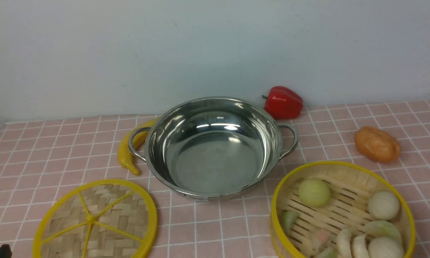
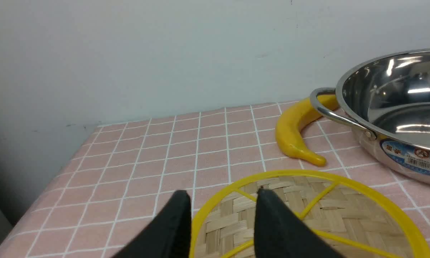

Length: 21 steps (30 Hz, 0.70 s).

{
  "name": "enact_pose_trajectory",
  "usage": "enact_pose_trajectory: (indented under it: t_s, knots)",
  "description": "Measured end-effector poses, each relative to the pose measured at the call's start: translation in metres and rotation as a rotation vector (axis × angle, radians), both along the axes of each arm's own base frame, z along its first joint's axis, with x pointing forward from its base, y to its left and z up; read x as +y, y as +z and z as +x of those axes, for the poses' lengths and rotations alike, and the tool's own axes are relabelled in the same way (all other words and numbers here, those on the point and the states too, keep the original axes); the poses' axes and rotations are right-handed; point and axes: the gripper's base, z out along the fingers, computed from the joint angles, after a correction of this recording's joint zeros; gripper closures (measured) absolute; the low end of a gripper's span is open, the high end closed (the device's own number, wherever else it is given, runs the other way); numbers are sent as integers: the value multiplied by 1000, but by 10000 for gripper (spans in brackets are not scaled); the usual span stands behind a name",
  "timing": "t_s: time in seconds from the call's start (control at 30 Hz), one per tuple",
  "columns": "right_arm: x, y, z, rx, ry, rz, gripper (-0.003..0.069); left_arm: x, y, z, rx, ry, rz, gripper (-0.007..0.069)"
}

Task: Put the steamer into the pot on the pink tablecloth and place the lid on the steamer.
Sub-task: 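Reach for and grasp the rim of the bamboo steamer holding the buns with the right gripper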

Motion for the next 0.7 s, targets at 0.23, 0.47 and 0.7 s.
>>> enact_pose_trajectory:
  t_s: [0.23,0.47,0.7]
  knots:
    - [0,0,0,0,0,0,419,0,0,0,0,0,0,382]
    - [0,0,0,0,0,0,419,0,0,0,0,0,0,382]
    - [-2,-1,0,6,-9,-43,419,0,0,0,0,0,0,382]
